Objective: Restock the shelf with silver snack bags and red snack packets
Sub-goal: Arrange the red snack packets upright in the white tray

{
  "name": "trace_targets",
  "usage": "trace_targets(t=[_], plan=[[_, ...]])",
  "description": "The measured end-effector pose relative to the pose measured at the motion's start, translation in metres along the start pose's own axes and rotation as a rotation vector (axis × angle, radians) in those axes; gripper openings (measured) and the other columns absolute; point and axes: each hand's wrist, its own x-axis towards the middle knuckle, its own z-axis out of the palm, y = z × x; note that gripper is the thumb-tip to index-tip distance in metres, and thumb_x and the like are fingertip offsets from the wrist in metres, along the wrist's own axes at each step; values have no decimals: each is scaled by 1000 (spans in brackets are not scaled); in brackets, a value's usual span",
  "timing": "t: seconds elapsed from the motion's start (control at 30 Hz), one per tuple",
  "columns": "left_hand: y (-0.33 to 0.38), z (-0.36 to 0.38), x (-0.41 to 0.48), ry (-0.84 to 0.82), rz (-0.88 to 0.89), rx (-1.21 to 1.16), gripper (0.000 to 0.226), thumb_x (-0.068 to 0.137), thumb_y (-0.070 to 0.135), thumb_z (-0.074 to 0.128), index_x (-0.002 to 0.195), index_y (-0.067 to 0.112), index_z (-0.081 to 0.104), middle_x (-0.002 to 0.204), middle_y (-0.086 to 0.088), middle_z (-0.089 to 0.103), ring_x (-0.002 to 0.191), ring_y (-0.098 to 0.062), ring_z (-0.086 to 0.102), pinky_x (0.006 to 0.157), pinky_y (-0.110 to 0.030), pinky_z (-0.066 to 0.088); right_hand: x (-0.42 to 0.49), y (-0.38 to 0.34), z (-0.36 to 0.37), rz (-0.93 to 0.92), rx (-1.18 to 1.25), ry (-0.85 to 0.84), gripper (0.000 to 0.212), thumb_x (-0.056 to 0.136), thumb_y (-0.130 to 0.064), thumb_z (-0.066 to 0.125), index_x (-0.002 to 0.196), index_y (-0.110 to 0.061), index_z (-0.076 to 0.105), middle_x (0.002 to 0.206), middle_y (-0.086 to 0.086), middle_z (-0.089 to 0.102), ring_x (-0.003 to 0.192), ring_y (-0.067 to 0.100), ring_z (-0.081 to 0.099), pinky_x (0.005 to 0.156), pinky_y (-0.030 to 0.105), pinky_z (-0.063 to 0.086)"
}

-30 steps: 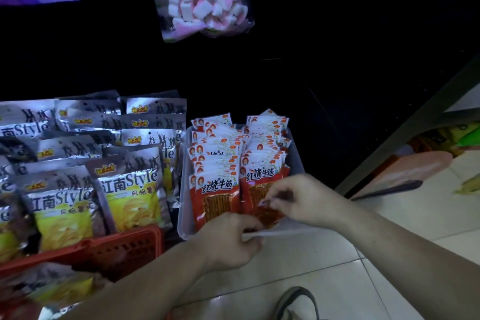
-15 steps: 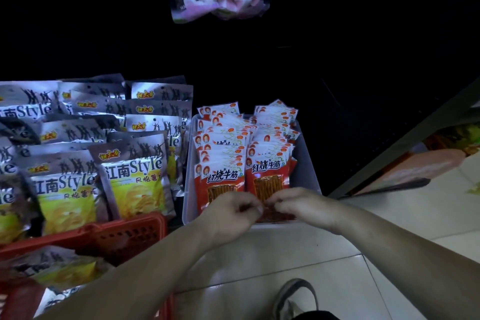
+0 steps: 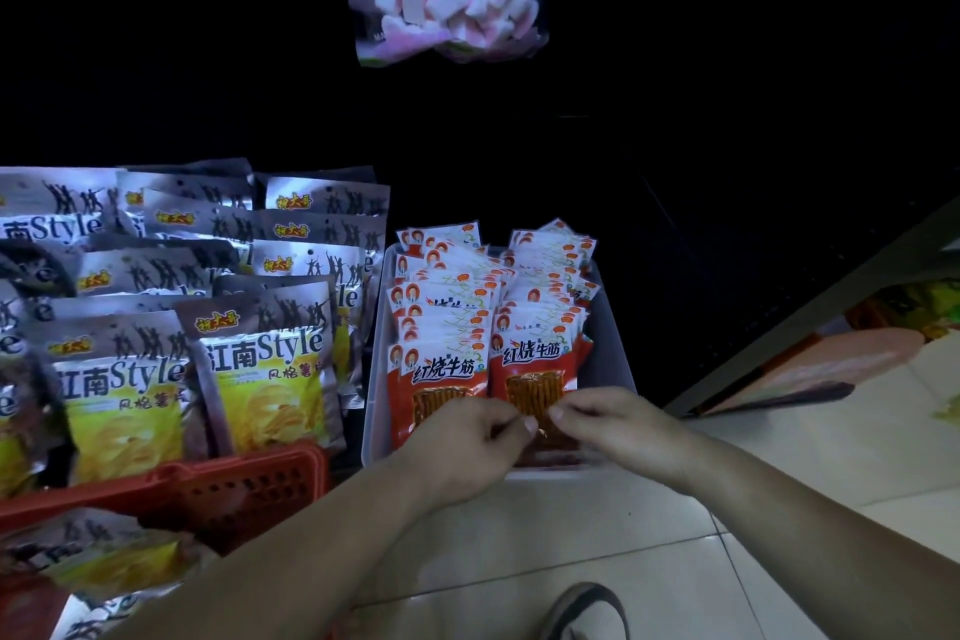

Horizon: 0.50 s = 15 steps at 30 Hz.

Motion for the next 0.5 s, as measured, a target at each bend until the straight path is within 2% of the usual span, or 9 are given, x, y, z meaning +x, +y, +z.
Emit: trace_targets(t=[0.13,0.2,0.27,0.33,0.4,0.43,0.5], plan=[[5,-7,8,56,-11,-72,43,98,50,53,65,22,54,55,10,44,55,-7,44,58,-28,36,11,-1,-5,-67,-67,203,19,99,-21,64,85,-24,77,88,-6,77,89,10,71,88,34,55],[4,-6,11,102,-11,-91,32,98,37,60,70,21,63,57,13,52,56,-2,48,61,-24,41,17,1,-6,-70,-78,291,20,96,-15,66,84,-27,76,87,-9,76,90,7,71,88,31,55],[1,-7,13,149,-18,-53,18,95,23,64,79,24,73,67,18,66,65,3,60,65,-19,48,23,-1,-5,-71,-42,403,22,95,-11,67,89,-31,72,93,-12,75,91,1,69,89,24,54],[-2,-9,15,187,-40,-38,16,94,20,63,85,24,75,72,14,70,67,2,63,64,-19,51,32,-7,-6,-36,-4,492,24,93,-12,69,105,-33,65,104,-13,69,93,1,66,88,22,51],[-2,-9,17,215,-54,-76,19,95,18,61,85,25,75,71,12,70,63,0,63,60,-20,51,46,-14,-5,56,21,493,32,91,-18,74,115,-30,58,103,-12,64,95,9,66,89,29,53],[-2,-8,18,224,-50,-90,19,95,17,61,84,25,75,73,11,72,66,-2,66,63,-23,53,54,-17,-4,104,25,484,34,89,-21,78,114,-29,55,98,-12,62,94,11,65,87,30,53],[-1,-5,20,237,-41,-111,21,94,15,62,81,26,75,76,10,73,72,-7,69,68,-26,56,66,-22,-2,189,-45,505,38,86,-27,82,108,-26,51,89,-13,58,86,12,62,74,27,48]])
